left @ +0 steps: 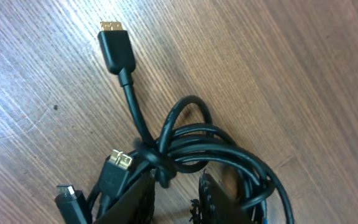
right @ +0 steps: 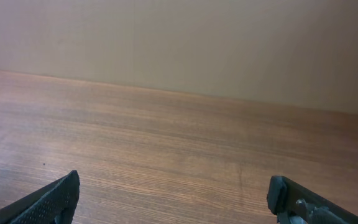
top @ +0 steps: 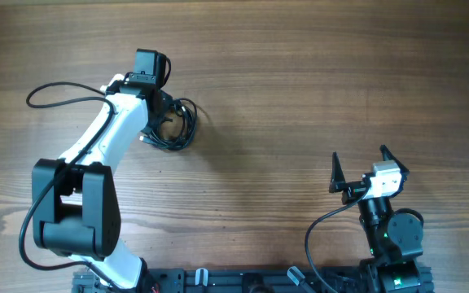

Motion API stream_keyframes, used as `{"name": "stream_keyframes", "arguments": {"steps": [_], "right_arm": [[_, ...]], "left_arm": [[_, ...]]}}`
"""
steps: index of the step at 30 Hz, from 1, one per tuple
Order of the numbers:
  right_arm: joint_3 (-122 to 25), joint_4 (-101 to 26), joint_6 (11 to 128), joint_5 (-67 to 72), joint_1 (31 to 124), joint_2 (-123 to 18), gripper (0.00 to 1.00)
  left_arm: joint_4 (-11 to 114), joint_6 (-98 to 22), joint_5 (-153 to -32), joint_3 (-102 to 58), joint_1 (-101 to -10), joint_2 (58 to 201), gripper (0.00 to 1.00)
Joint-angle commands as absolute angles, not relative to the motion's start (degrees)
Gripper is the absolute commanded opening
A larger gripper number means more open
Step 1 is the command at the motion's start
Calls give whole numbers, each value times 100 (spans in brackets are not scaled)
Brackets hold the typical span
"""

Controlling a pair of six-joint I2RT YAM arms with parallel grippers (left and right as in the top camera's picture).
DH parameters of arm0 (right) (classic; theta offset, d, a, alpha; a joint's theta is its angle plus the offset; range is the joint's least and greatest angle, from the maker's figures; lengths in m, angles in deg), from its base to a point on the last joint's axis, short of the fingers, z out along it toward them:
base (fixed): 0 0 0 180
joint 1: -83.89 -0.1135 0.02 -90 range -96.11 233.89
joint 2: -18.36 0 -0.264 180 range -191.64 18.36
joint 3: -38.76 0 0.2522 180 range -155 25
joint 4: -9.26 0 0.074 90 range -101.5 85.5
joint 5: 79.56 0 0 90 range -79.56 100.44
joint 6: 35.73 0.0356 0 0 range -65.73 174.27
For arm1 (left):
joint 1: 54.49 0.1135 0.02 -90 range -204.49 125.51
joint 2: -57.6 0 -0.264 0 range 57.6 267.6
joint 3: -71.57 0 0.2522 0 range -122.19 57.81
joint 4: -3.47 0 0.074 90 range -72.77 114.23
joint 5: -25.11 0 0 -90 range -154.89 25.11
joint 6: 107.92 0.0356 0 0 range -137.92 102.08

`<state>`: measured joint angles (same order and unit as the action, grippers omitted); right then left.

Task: Untangle cables
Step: 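Lift the cable bundle with the left gripper and pull it rightward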

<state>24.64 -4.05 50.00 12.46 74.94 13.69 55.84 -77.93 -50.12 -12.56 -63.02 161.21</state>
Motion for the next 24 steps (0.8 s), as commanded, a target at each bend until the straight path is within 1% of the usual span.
{"name": "stream_keyframes", "arguments": {"steps": [1, 7, 9, 12, 14, 19, 22, 24], "right_arm": [[2470, -377, 5085, 1360, 7518, 1343, 100], [2470, -377, 5085, 1360, 7518, 1343, 100], [2470, -377, 5085, 1360, 7518, 1343, 100], [2470, -377, 5085, 1360, 7518, 1343, 100], [2470, -377, 5085, 1360, 7518, 1343, 100], [2470, -377, 5085, 1360, 7518, 1343, 100], [2470, -377, 5085, 1360, 7518, 1343, 100], [2470, -377, 5083, 1360, 7518, 1343, 100]], "left_arm": [[5687, -7690, -4896, -1335, -6328, 16263, 24], [5523, -7712, -4870, -1252, -6333, 16312, 24], [5416, -7902, -4870, -1123, -6333, 16347, 24], [5295, -7902, -4831, -1107, -6324, 16349, 22], [5361, -7904, -4831, -1105, -6328, 16349, 24], [5407, -7902, -4829, -1055, -6328, 16368, 23], [5291, -7904, -4654, -1022, -6326, 16382, 18], [5293, -7904, -4658, -1022, -6328, 16388, 18]]}}
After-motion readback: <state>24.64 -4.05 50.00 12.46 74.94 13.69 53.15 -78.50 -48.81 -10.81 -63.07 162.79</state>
